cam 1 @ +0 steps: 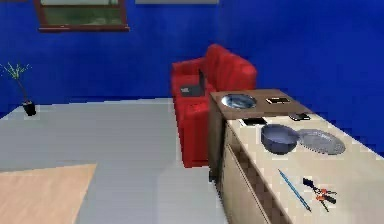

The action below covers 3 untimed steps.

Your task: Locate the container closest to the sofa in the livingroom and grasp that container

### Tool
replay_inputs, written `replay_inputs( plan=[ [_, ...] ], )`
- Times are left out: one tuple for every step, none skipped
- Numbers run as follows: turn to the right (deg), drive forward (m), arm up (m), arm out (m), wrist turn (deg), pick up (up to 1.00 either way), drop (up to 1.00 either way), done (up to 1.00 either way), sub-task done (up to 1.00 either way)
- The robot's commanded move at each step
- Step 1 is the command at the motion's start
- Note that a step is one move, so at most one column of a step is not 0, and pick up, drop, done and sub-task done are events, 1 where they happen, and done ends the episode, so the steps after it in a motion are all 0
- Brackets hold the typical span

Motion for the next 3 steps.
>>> replay_inputs(
  plan=[
    [-45.0, 0.00, 0.00, 0.00, 0.0, 0.00, 0.00, 0.00, 0.00],
    [-18.0, 0.00, 0.00, 0.00, 0.0, 0.00, 0.00, 0.00, 0.00],
    [0.0, 0.00, 0.50, 0.00, 0.0, 0.00, 0.00, 0.00, 0.00]
  ],
)
